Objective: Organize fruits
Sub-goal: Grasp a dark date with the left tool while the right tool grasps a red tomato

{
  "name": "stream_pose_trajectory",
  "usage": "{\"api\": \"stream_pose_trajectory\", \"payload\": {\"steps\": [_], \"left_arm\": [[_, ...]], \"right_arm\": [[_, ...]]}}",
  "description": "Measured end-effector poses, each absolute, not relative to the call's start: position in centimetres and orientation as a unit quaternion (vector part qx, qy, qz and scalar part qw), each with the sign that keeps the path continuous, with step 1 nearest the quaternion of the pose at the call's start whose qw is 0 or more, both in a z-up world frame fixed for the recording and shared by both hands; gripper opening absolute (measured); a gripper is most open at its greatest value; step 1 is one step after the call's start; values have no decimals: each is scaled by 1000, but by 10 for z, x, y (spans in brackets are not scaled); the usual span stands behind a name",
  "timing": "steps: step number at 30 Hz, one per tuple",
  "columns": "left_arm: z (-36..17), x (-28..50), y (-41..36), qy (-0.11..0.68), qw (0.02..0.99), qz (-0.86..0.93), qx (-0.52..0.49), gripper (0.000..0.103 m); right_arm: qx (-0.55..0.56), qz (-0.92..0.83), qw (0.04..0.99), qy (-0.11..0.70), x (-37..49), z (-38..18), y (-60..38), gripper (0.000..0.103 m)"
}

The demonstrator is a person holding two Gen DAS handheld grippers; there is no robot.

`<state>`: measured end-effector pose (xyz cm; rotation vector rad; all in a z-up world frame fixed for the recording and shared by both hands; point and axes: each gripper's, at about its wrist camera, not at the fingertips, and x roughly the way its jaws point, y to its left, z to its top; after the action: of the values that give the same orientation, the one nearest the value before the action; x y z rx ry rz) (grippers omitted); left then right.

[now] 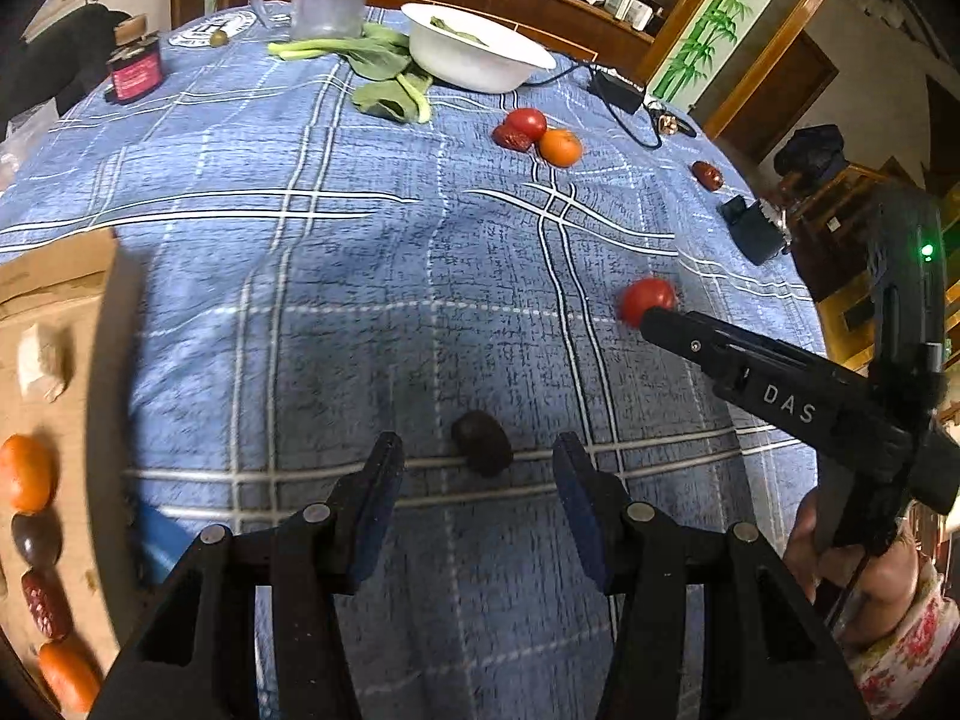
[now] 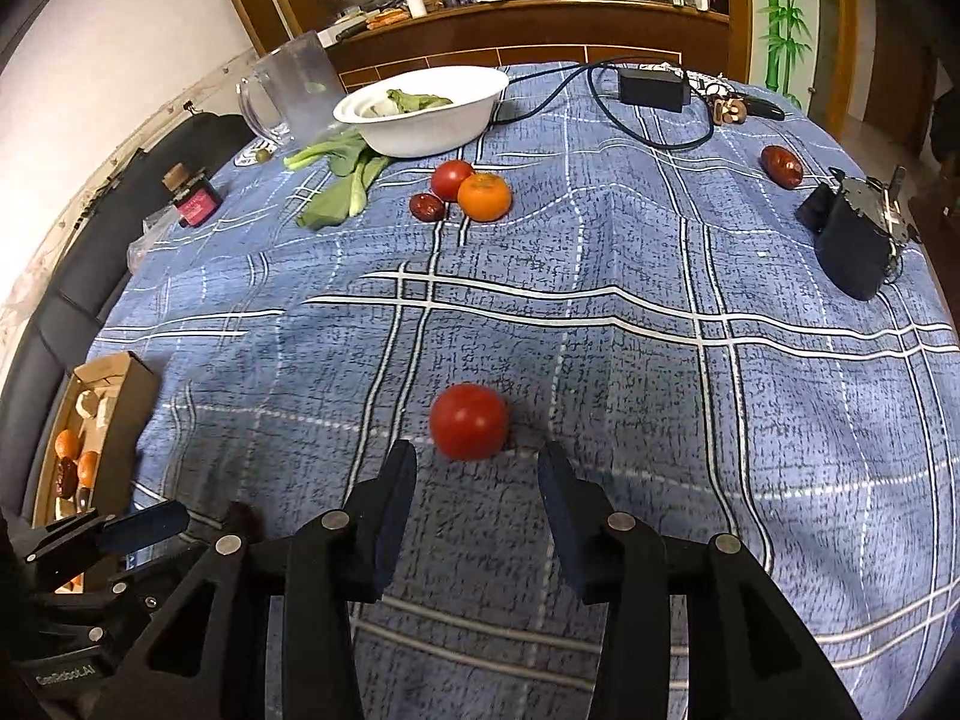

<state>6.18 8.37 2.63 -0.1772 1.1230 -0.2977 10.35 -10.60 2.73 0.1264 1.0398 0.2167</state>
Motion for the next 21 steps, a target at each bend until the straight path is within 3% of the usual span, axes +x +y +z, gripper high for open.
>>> {"api": "stream_pose_trajectory", "payload": {"steps": [5, 7, 8, 11, 12, 13, 21], "left_arm": [[18, 67, 69, 530, 835, -138, -53, 49], [18, 68, 64, 529, 837, -137, -40, 35], [17, 68, 63, 529, 838, -133, -34, 22], [17, 65, 63, 526, 840, -128, -26, 22], [17, 64, 64, 525, 842, -123, -26, 22], [18, 64, 66, 525, 842, -121, -28, 22], [37, 49, 90, 515, 849, -109, -55, 22]], "right_arm": [[36, 102, 860, 498, 110, 23, -97, 45], [29, 99, 860, 500, 113, 21, -94, 45], [26, 97, 860, 500, 114, 20, -93, 45], [15, 93, 862, 497, 116, 18, -89, 44], [11, 94, 863, 496, 117, 18, -87, 34], [8, 94, 863, 497, 117, 18, -86, 31], [33, 98, 862, 497, 103, 28, -89, 31]]}}
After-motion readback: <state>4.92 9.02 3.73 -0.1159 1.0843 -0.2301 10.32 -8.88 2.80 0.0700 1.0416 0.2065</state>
